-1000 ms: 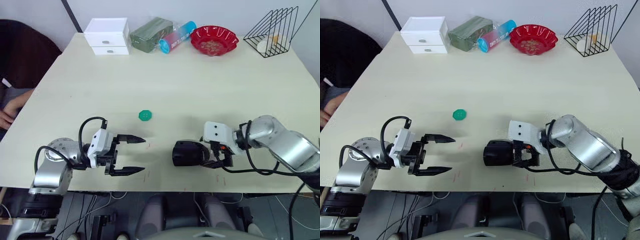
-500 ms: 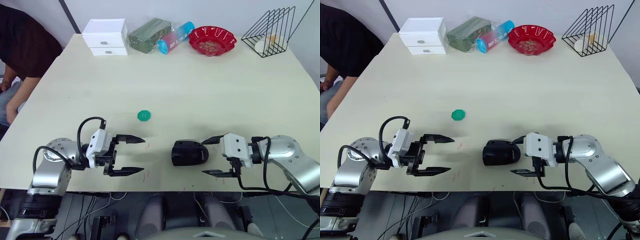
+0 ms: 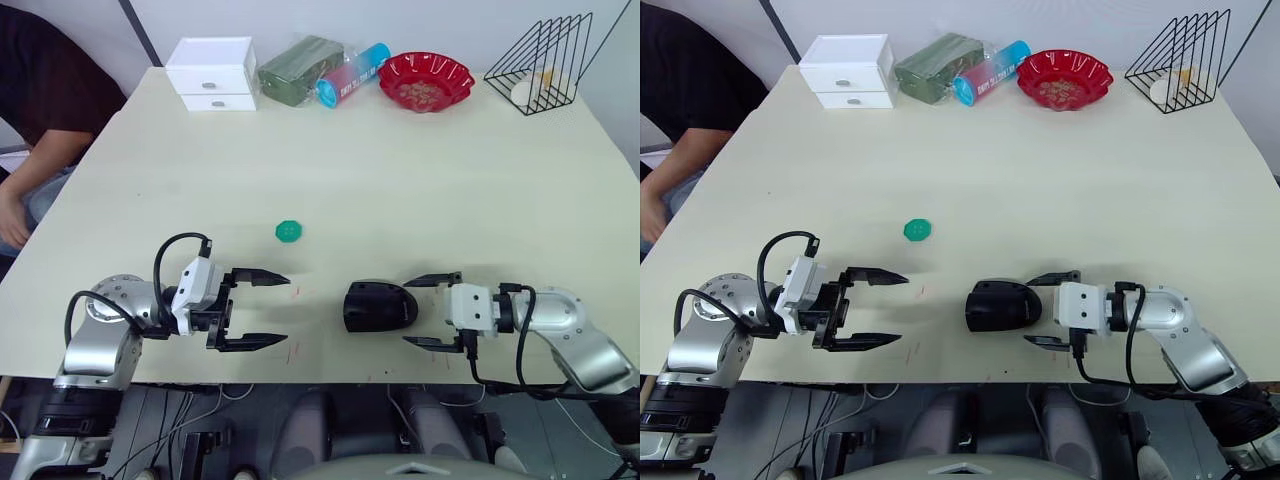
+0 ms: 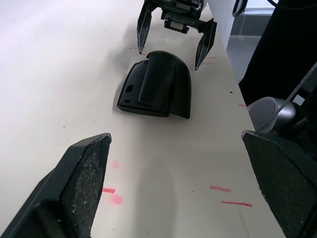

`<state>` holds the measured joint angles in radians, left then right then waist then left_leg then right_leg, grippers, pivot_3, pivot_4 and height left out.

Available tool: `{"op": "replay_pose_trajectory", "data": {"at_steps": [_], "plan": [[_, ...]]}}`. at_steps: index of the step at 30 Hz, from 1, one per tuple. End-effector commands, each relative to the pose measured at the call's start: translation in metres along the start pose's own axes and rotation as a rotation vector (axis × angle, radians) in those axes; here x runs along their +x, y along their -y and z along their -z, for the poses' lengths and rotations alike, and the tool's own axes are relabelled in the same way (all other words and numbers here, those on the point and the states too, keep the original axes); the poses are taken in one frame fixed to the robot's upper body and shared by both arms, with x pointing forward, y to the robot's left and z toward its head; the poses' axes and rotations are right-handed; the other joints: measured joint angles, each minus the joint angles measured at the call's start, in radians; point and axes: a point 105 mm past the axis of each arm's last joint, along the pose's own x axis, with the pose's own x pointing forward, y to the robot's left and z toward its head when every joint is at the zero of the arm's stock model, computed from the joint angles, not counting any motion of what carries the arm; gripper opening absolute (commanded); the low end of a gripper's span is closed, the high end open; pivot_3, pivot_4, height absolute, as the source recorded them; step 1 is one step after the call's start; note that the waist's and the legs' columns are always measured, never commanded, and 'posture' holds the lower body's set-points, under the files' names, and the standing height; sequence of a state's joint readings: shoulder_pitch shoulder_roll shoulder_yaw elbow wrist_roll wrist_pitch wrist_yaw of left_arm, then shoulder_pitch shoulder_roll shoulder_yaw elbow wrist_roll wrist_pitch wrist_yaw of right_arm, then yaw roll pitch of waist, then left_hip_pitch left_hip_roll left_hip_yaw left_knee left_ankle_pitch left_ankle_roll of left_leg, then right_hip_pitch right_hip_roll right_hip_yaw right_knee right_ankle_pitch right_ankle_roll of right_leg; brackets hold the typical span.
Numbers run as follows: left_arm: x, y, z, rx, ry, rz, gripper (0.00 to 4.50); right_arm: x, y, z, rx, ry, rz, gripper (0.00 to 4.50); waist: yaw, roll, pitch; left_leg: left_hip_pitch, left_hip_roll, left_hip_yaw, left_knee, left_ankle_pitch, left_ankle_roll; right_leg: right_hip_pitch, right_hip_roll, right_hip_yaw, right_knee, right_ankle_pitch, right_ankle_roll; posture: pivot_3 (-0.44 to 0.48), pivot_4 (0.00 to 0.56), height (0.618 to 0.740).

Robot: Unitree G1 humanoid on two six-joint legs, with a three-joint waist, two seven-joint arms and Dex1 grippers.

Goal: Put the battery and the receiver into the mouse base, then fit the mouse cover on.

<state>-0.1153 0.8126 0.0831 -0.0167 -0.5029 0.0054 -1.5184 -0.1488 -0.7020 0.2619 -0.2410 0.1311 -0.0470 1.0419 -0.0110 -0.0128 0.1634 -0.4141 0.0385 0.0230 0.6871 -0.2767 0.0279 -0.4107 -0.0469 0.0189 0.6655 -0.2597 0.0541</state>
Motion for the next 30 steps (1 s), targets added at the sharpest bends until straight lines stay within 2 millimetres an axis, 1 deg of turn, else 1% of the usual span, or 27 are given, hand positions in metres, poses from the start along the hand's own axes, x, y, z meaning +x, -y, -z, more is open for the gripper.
{"op": "replay_pose_trajectory", "data": {"at_steps": [1, 5, 16, 19, 20, 21, 22, 26, 30], "plan": [[-0.0044, -0.0023, -0.0069, 0.044, 0.000, -0.010, 4.50, 0.0003, 0.0033, -0.0082, -0.054, 0.025, -0.002, 4.47, 0.000, 0.000, 0.000, 0.000, 0.000, 0.000, 0.000, 0.000, 0.000, 0.000, 0.000, 0.000, 0.000, 0.000, 0.000, 0.000, 0.150, 0.740], [-0.0066, -0.0030, -0.0046, 0.043, -0.004, -0.013, 4.50, 0.0029, 0.0059, -0.0078, -0.085, 0.027, -0.013, 4.47, 0.000, 0.000, 0.000, 0.000, 0.000, 0.000, 0.000, 0.000, 0.000, 0.000, 0.000, 0.000, 0.000, 0.000, 0.000, 0.000, 0.150, 0.740], [-0.0095, -0.0021, -0.0015, 0.041, -0.008, -0.018, 4.50, 0.0059, 0.0060, -0.0076, -0.096, 0.038, -0.025, 4.47, 0.001, 0.000, 0.000, 0.000, 0.000, 0.000, 0.000, 0.000, 0.000, 0.000, 0.000, 0.000, 0.000, 0.000, 0.000, 0.000, 0.150, 0.740], [-0.0097, -0.0018, -0.0008, 0.042, -0.009, -0.018, 4.50, 0.0057, 0.0060, -0.0080, -0.098, 0.041, -0.026, 3.68, 0.001, 0.000, 0.000, 0.000, 0.000, 0.000, 0.000, 0.000, 0.000, 0.000, 0.000, 0.000, 0.000, 0.000, 0.000, 0.000, 0.150, 0.740], [-0.0099, -0.0018, -0.0006, 0.042, -0.008, -0.018, 4.50, 0.0054, 0.0059, -0.0080, -0.098, 0.041, -0.026, 3.31, 0.001, 0.000, 0.000, 0.000, 0.000, 0.000, 0.000, 0.000, 0.000, 0.000, 0.000, 0.000, 0.000, 0.000, 0.000, 0.000, 0.150, 0.740], [-0.0101, -0.0017, -0.0003, 0.042, -0.009, -0.018, 4.50, 0.0049, 0.0054, -0.0080, -0.098, 0.041, -0.029, 2.72, 0.001, 0.000, 0.000, 0.000, 0.000, 0.000, 0.000, 0.000, 0.000, 0.000, 0.000, 0.000, 0.000, 0.000, 0.000, 0.000, 0.150, 0.740], [-0.0102, -0.0016, 0.0000, 0.041, -0.008, -0.018, 4.50, 0.0044, 0.0053, -0.0079, -0.099, 0.040, -0.030, 2.42, 0.001, 0.000, 0.000, 0.000, 0.000, 0.000, 0.000, 0.000, 0.000, 0.000, 0.000, 0.000, 0.000, 0.000, 0.000, 0.000, 0.150, 0.740], [-0.0108, -0.0053, 0.0003, 0.044, 0.002, -0.049, 4.50, 0.0035, 0.0051, -0.0096, -0.102, 0.042, -0.031, 2.42, 0.001, 0.000, 0.000, 0.000, 0.000, 0.000, 0.000, 0.000, 0.000, 0.000, 0.000, 0.000, 0.000, 0.000, 0.000, 0.000, 0.150, 0.740], [-0.0091, -0.0037, 0.0010, 0.043, 0.005, -0.048, 4.50, 0.0019, 0.0059, -0.0135, -0.105, 0.048, -0.034, 2.42, 0.001, 0.000, 0.000, 0.000, 0.000, 0.000, 0.000, 0.000, 0.000, 0.000, 0.000, 0.000, 0.000, 0.000, 0.000, 0.000, 0.150, 0.740]]}}
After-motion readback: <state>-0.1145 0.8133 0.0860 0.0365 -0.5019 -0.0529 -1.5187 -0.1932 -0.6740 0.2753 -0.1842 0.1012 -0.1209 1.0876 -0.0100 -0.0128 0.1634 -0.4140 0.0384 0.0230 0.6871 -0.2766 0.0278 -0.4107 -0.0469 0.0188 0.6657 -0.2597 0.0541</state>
